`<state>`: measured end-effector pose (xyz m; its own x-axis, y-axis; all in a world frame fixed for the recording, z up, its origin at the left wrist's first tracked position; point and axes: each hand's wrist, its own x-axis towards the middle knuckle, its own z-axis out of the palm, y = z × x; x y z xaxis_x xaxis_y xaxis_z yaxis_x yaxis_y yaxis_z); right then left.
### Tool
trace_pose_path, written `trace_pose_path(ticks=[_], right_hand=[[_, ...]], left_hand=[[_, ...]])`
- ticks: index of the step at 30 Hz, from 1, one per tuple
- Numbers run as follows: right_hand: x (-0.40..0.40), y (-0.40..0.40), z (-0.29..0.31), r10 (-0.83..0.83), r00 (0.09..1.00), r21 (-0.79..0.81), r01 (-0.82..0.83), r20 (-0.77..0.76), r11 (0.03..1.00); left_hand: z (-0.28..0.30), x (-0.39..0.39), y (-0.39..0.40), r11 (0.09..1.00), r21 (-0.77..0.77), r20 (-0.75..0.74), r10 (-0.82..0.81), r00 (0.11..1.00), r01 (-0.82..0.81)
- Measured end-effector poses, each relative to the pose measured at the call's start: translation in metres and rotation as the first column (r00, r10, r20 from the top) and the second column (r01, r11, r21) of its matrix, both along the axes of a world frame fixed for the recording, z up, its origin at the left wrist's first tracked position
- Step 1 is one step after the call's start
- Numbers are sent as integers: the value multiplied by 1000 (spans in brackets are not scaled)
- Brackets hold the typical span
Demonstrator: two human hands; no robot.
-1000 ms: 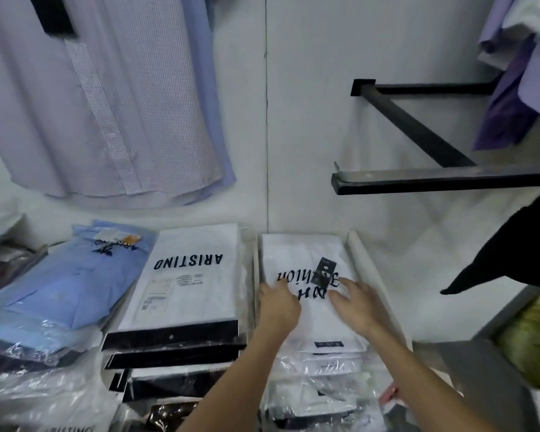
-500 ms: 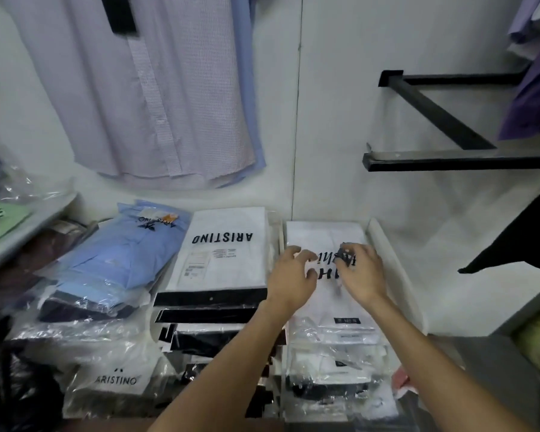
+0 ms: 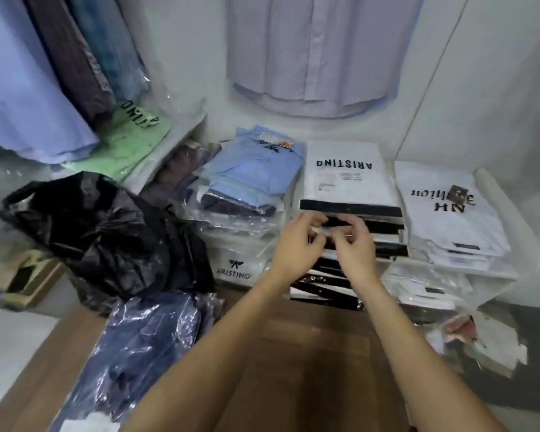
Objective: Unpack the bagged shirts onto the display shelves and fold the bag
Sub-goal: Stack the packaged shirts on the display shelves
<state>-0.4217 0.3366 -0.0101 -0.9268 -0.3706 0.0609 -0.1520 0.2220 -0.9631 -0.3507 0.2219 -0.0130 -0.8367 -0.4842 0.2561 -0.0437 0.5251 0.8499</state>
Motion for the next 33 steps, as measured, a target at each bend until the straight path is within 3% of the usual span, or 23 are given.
trace_pose_path(ticks=[5,9,12,14,16,18,19,23,27,33], right_hand=[[114,-61,-37,147,972,96,-166,185,981],[190,-99,-77,188,912,137,-252,363,958],[230,-120,-98,131,875,187,-242,467,952],[250,-127,-106,60,806,244,-248,589,938],[267,-131,-112,12,695,248,-272,719,930],[277,-133,-118,8,640,218,-273,769,937],[281,-134,-121,6,646,223,-273,763,936],[284,-138,-131,7,686,235,-259,728,937],[276,-130,-140,7,706,240,-249,708,938],[242,-77,-148,-101,736,282,-125,669,951]], left_hand=[[-44,123,-63,999,-8,182,34,983,-33],[-79,209,-112,986,-20,279,165,946,-166],[-97,266,-141,944,-120,318,329,889,-306],[-106,299,-158,868,-234,364,496,788,-438],[-115,323,-172,783,-309,477,619,624,-540],[-121,341,-180,736,-259,642,615,458,-626],[-124,349,-182,719,-200,701,579,415,-665],[-133,354,-178,697,4,763,462,453,-717],[-131,332,-152,720,-12,773,447,450,-694],[-122,281,-104,842,-11,788,340,513,-540]])
